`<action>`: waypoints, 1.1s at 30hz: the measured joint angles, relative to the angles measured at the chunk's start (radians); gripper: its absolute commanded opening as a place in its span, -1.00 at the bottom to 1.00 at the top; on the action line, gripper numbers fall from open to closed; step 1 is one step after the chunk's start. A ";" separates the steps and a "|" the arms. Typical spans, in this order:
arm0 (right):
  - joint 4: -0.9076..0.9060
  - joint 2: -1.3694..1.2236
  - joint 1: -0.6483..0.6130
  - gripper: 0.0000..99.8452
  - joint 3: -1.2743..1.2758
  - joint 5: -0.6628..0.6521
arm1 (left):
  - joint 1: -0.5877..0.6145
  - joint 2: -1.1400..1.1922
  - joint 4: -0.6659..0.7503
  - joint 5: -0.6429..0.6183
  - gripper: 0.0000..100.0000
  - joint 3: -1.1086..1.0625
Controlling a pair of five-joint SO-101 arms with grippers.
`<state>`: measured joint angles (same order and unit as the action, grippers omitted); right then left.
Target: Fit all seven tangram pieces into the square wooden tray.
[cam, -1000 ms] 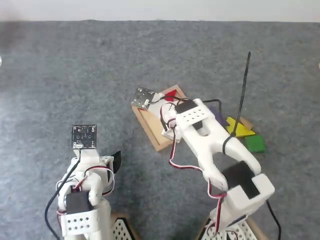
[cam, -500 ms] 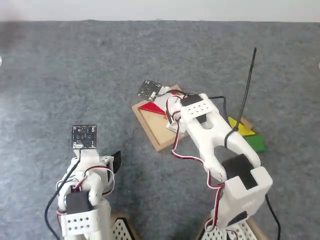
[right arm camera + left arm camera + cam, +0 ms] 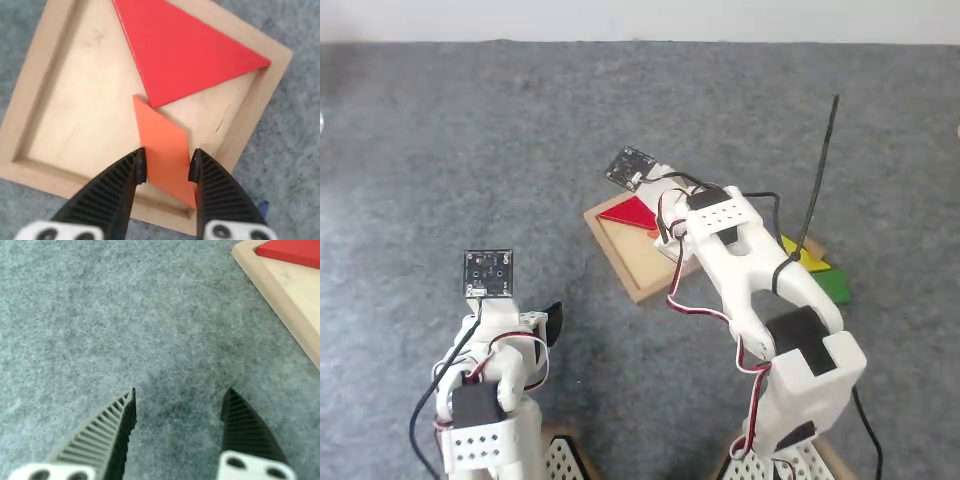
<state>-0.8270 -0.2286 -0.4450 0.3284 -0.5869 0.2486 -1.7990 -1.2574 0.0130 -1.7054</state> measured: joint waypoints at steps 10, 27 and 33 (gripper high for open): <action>0.002 -0.005 0.000 -0.68 0.000 -0.009 | 0.000 0.000 0.000 0.000 -0.46 0.000; -0.094 -0.101 -0.012 -0.99 -0.106 -0.046 | 0.000 0.000 0.000 0.000 -0.46 0.000; -0.129 -0.061 -0.021 -0.99 -0.103 0.041 | 0.000 0.000 0.000 0.000 -0.46 0.000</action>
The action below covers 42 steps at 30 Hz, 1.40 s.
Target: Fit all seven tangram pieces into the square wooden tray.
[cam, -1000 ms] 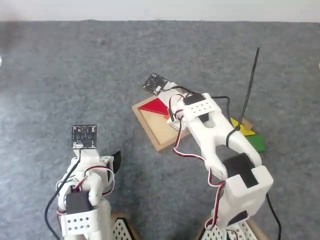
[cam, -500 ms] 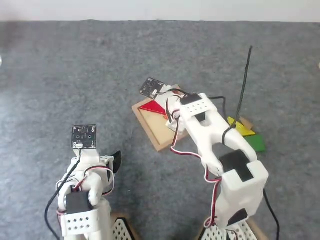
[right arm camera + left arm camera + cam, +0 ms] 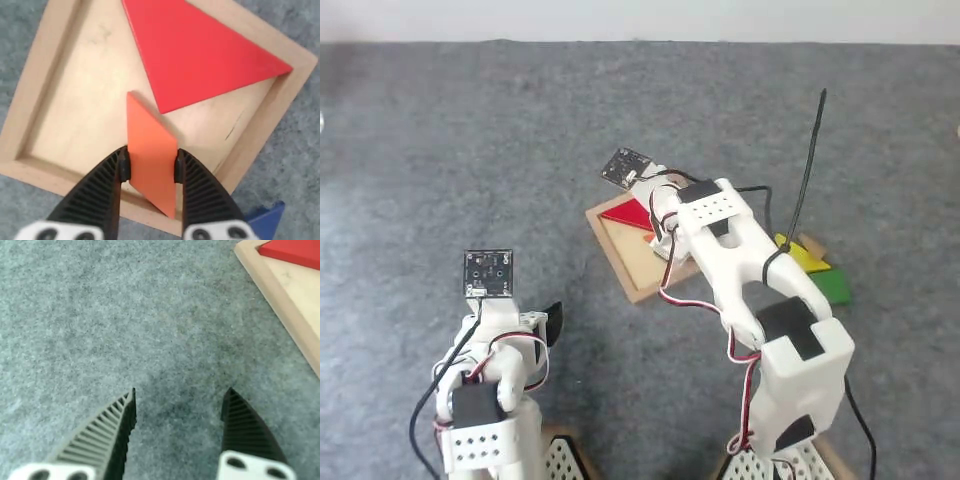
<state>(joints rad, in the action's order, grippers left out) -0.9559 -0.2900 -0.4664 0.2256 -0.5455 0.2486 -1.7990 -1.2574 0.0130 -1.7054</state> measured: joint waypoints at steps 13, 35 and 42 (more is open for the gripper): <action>-0.037 0.172 0.021 -0.99 -0.002 0.361 | 0.000 0.000 0.000 0.000 -0.46 0.000; -0.176 -0.161 0.098 -0.99 -0.353 1.214 | 0.000 0.000 0.000 0.000 -0.46 0.000; -0.153 -0.161 0.094 -0.99 -0.353 1.217 | 0.000 0.000 0.000 0.000 -0.46 0.000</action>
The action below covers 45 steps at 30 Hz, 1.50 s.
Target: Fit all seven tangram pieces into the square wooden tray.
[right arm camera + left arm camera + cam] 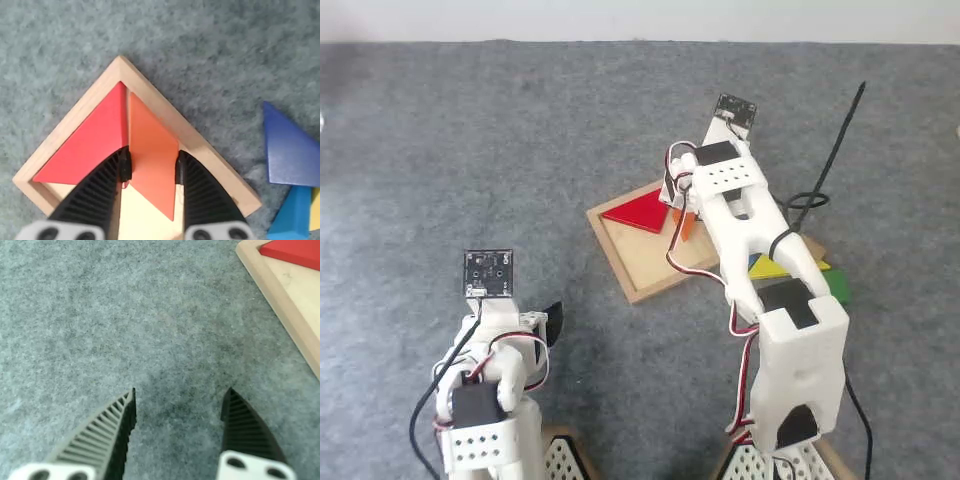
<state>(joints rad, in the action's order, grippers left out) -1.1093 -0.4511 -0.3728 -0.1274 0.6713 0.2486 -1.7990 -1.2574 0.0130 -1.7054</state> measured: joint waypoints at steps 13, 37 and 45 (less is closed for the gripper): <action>0.035 -0.124 -0.025 -0.99 -0.078 0.000 | 0.000 0.000 0.000 0.000 -0.46 0.000; -0.064 -0.180 -0.028 -0.99 -0.175 -0.180 | 0.000 0.000 0.000 0.000 -0.46 0.000; -0.141 -0.183 -0.029 -0.99 -0.189 -0.293 | 0.000 0.000 0.000 0.000 -0.46 0.000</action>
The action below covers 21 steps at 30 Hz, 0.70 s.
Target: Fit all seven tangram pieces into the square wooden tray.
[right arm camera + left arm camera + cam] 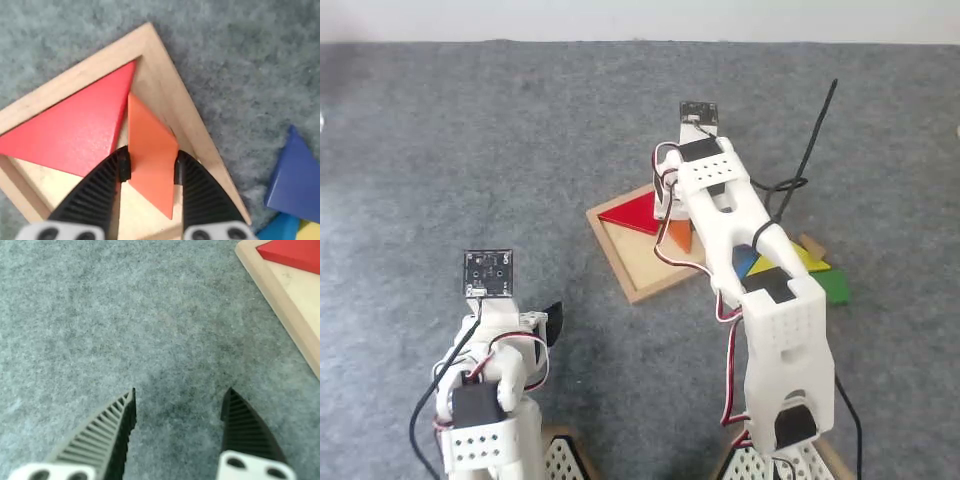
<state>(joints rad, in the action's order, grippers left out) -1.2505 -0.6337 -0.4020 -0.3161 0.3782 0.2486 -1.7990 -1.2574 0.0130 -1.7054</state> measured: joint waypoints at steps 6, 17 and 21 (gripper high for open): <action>0.000 0.000 -0.005 -0.99 0.000 0.000 | 0.000 0.000 0.000 0.000 -0.46 0.000; -0.002 0.000 -0.003 -0.99 0.000 0.046 | 0.000 0.000 0.000 0.000 -0.46 0.000; -0.002 0.000 -0.003 -0.99 0.000 0.061 | 0.000 0.000 0.000 0.000 -0.46 0.000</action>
<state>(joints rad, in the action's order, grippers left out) -1.2520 -0.6337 -0.4051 -0.3161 0.4396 0.2486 -1.7990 -1.2574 0.0130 -1.7054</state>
